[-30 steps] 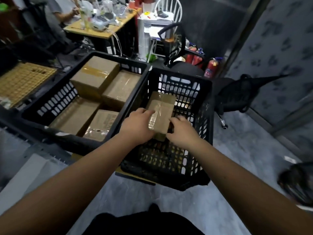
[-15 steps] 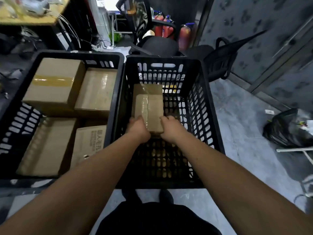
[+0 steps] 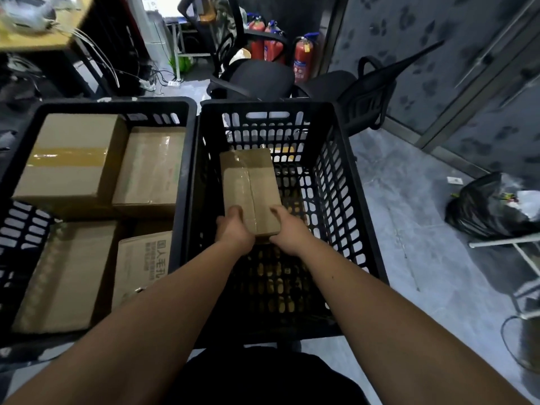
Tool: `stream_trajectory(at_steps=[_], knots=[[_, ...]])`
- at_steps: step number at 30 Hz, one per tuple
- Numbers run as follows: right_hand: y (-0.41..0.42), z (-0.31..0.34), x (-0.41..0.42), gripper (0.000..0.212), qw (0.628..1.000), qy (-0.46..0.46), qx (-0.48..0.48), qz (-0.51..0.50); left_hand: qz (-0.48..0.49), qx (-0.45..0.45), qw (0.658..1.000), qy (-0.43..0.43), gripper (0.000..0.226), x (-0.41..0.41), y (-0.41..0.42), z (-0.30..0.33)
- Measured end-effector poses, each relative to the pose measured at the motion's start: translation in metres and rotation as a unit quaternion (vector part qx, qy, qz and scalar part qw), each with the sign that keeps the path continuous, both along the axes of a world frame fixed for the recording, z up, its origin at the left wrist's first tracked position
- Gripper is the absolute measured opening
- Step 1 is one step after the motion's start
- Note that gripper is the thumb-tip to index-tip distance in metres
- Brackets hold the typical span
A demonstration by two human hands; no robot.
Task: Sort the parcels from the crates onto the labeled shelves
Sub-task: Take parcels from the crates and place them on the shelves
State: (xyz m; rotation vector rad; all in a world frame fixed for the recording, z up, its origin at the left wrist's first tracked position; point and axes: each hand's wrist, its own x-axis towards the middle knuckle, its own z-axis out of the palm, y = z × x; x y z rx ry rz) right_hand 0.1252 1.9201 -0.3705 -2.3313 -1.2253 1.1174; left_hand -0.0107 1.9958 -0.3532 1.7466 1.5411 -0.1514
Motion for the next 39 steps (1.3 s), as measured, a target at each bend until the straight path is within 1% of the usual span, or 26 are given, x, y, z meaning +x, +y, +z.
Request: stream_trajectory(at_steps=[2,5,7,10,12,15,19,23,25,28,30,32,34,36,39], knots=[[-0.001,0.003,0.001,0.087,1.0,0.006,0.001,-0.01,-0.004,-0.003,1.0,-0.011,0.071,-0.002,0.002,0.005],[-0.003,0.016,0.006,0.089,1.0,0.0,0.004,-0.006,-0.031,-0.001,0.999,-0.009,0.087,-0.003,0.004,0.022],[-0.005,0.03,0.012,0.095,1.0,-0.006,0.005,0.004,-0.04,0.004,0.999,-0.024,0.094,-0.004,0.002,0.035],[-0.012,0.058,0.018,0.104,1.0,-0.02,0.023,0.007,-0.04,0.057,0.996,-0.059,0.088,-0.008,-0.004,0.055],[-0.017,0.078,0.022,0.101,0.998,-0.034,0.044,0.005,-0.019,0.096,0.99,-0.101,0.081,-0.013,-0.008,0.067],[-0.023,0.101,0.028,0.102,0.995,-0.025,0.099,-0.011,0.023,0.113,0.974,-0.194,0.076,-0.019,-0.017,0.082],[-0.038,0.123,0.029,0.116,0.98,0.029,0.193,-0.022,0.117,0.093,0.945,-0.291,0.077,-0.024,-0.028,0.099],[-0.046,0.134,0.031,0.125,0.962,0.105,0.25,-0.045,0.179,0.083,0.911,-0.362,0.079,-0.028,-0.035,0.114],[-0.047,0.138,0.033,0.118,0.952,0.122,0.275,-0.048,0.182,0.088,0.897,-0.393,0.072,-0.027,-0.038,0.122],[-0.048,0.14,0.036,0.091,0.932,0.142,0.329,-0.062,0.202,0.084,0.871,-0.439,0.062,-0.028,-0.04,0.133],[-0.048,0.139,0.039,0.076,0.918,0.151,0.354,-0.095,0.236,0.052,0.841,-0.484,0.054,-0.028,-0.04,0.139],[-0.046,0.137,0.043,0.062,0.903,0.164,0.376,-0.128,0.265,0.021,0.806,-0.529,0.037,-0.026,-0.041,0.145],[-0.045,0.138,0.047,0.052,0.888,0.173,0.398,-0.155,0.274,0.016,0.786,-0.554,0.024,-0.024,-0.044,0.149],[-0.046,0.143,0.049,0.043,0.881,0.155,0.416,-0.163,0.282,0.027,0.779,-0.56,0.029,-0.023,-0.048,0.149],[-0.051,0.148,0.047,0.037,0.874,0.142,0.435,-0.162,0.299,0.021,0.758,-0.58,0.045,-0.021,-0.053,0.15]])
